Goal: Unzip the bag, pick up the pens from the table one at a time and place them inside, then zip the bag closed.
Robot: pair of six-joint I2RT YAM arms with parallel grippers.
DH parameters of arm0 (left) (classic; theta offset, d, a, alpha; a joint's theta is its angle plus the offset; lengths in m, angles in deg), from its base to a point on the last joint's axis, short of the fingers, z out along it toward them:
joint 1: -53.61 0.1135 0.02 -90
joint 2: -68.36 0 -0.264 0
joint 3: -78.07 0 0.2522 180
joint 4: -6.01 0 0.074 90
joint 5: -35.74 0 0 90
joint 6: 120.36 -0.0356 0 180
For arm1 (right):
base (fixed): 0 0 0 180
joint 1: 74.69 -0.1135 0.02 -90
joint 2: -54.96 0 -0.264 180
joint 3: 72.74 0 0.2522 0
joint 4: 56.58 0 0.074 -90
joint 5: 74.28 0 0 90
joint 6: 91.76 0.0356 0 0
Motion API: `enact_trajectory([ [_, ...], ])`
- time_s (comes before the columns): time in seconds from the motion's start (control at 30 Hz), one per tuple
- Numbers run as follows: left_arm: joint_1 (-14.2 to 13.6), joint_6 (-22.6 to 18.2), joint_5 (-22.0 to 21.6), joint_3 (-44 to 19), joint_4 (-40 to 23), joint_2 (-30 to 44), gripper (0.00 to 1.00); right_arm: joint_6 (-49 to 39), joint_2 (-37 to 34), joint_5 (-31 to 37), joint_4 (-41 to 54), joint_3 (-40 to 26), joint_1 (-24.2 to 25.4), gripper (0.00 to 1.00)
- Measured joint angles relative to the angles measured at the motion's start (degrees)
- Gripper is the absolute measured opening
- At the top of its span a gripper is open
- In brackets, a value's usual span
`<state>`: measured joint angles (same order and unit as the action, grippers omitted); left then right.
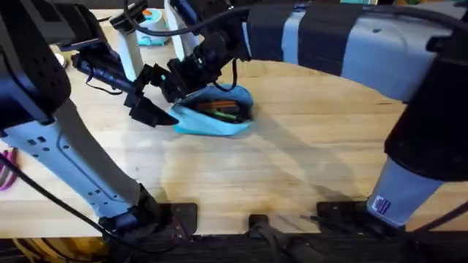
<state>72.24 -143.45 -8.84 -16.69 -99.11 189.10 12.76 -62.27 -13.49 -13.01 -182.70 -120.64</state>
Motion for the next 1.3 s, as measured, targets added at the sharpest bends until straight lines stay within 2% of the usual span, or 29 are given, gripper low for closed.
enact_trajectory([
  [0.1,0.25,-0.10,-0.02,-0.02,0.02,0.01,0.990,0.00,0.00,0.00,0.00,0.00,0.00,0.030],
  [0.13,0.15,-0.14,-0.05,-0.01,-0.01,0.01,0.916,0.00,0.00,0.00,-0.01,0.00,0.00,0.030],
  [0.33,-0.72,-0.43,0.02,-0.02,0.08,0.02,0.234,0.00,0.02,0.05,-0.07,0.00,0.00,0.030],
  [0.4,-0.84,-0.55,0.02,0.00,-0.29,0.01,0.075,-0.17,0.00,0.58,-0.02,-0.08,0.13,0.030],
  [0.6,-1.10,-0.54,0.74,0.00,-0.31,0.02,0.046,-0.41,0.00,0.50,1.12,-0.39,1.22,0.030],
  [0.83,-1.41,-0.54,2.40,0.00,0.03,0.00,0.042,-0.39,1.08,-0.42,4.98,-0.55,4.79,0.030],
  [1.03,-2.24,-0.54,6.07,-0.02,-0.45,-0.05,0.042,-1.84,4.62,2.26,10.62,-0.55,6.55,0.030],
  [1.3,-2.75,-0.54,7.93,-0.02,-0.65,-0.05,0.042,-3.48,7.15,7.56,17.61,-0.68,7.90,0.030],
])
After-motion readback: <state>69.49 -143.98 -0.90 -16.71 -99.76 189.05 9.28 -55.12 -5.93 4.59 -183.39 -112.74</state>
